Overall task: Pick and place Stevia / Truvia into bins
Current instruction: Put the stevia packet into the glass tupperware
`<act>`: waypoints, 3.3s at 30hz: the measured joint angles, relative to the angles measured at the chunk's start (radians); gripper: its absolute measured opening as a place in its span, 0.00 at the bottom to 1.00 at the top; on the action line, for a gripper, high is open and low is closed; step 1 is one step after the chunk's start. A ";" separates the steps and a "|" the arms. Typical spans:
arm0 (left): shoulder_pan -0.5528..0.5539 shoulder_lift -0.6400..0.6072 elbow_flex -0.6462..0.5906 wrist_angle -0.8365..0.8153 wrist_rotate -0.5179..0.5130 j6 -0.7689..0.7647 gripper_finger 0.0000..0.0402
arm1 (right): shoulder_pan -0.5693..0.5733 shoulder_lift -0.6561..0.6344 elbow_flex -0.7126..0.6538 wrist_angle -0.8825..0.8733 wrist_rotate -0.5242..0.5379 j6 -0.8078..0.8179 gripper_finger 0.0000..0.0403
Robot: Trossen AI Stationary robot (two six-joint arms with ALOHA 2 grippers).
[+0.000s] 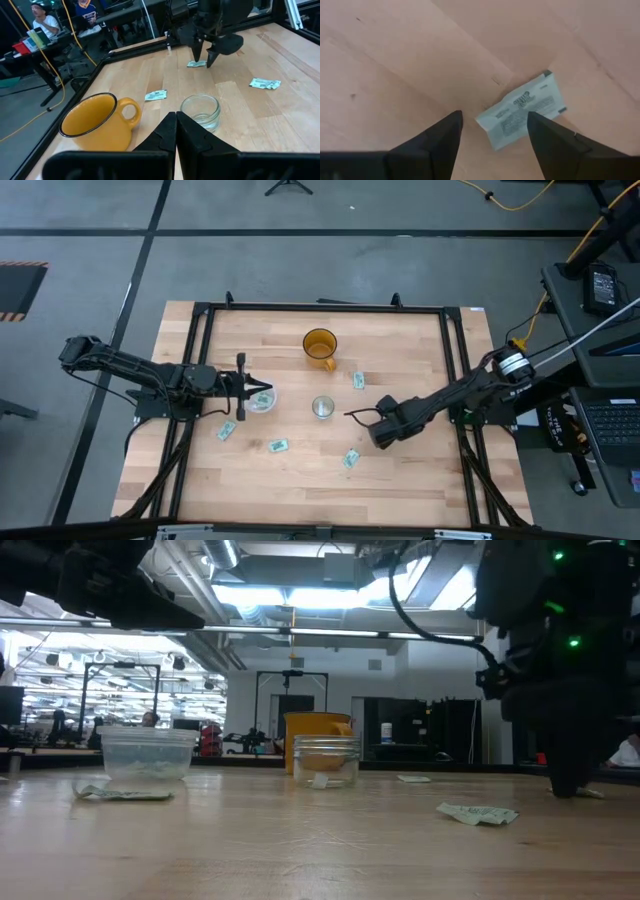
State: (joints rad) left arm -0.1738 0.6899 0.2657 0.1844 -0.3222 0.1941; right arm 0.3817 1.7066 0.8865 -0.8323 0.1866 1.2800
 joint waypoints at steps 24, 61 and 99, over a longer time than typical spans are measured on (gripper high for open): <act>0.000 0.000 0.000 0.005 0.000 0.002 0.00 | -0.005 -0.008 -0.051 0.096 -0.020 0.072 0.11; 0.000 0.000 0.000 -0.011 0.000 0.000 0.01 | -0.189 -0.161 -0.128 0.390 0.086 -0.670 0.00; -0.001 0.000 0.000 -0.008 -0.053 -0.060 0.02 | -0.131 -0.541 -0.501 1.122 0.242 -0.971 0.00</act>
State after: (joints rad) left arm -0.1749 0.6899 0.2657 0.1760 -0.3749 0.1337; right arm 0.2508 1.1656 0.3859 0.2902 0.4286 0.3088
